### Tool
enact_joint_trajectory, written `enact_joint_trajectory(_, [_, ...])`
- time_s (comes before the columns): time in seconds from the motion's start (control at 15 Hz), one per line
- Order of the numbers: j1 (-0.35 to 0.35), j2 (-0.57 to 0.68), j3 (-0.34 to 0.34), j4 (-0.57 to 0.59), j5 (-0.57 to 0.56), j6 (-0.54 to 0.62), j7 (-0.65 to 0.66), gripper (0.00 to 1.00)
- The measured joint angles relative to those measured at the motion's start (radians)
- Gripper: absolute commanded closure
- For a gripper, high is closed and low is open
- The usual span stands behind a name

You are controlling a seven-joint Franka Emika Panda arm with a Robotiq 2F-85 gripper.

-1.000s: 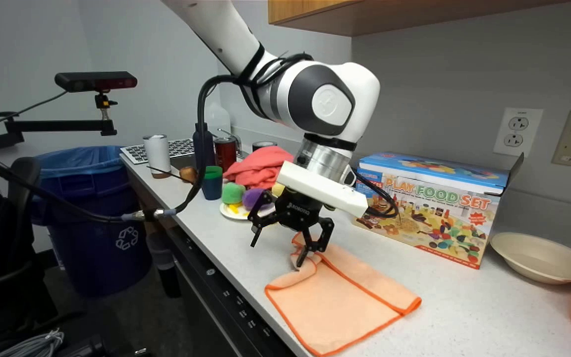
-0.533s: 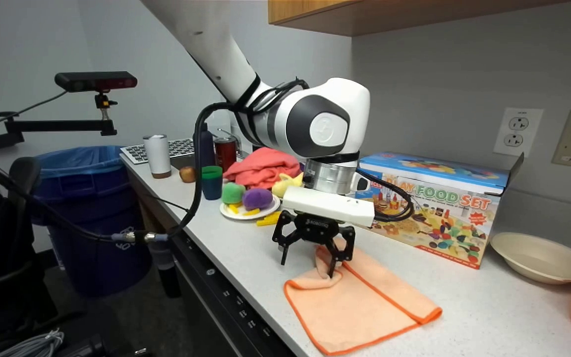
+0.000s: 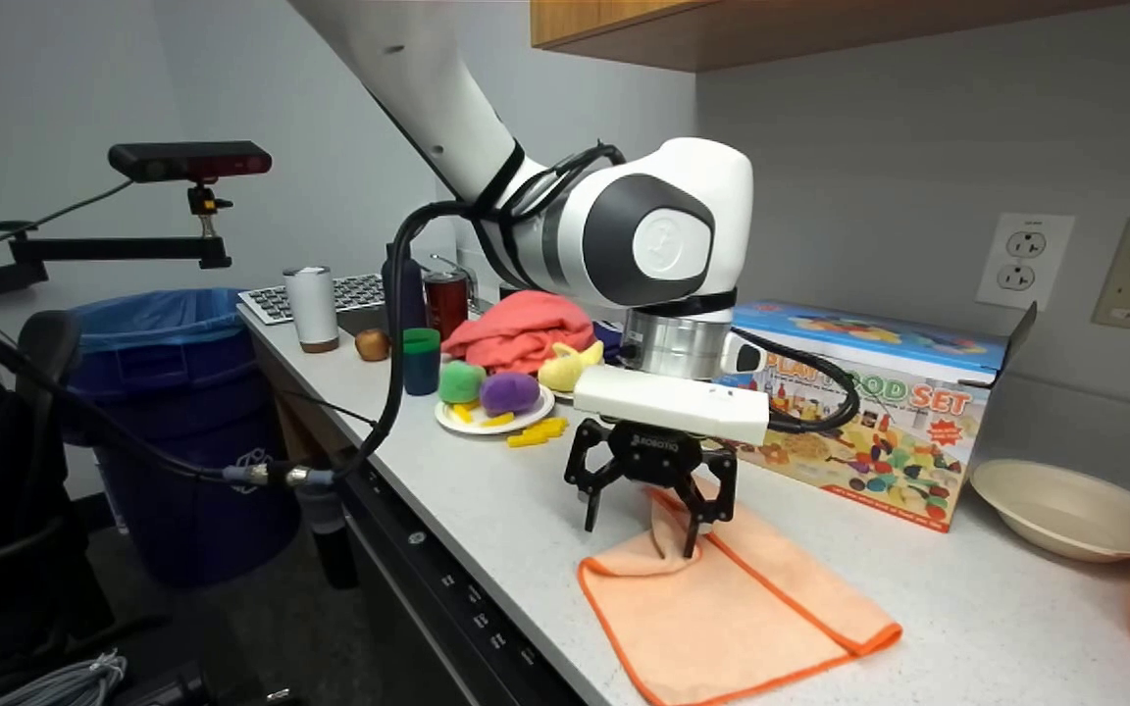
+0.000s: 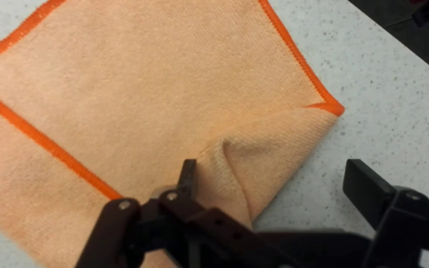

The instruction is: Unfold the cloth on the counter

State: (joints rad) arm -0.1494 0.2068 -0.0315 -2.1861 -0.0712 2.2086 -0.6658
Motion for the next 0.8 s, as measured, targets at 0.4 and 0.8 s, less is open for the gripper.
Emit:
enact_joint_trajectory(0.4, [0.0, -0.013, -0.016, -0.002, -0.001, -0.012, 0.005, 0.42])
enact_joint_trajectory(0.8, [0.0, 0.003, -0.015, -0.013, -0.001, -0.012, 0.007, 0.89])
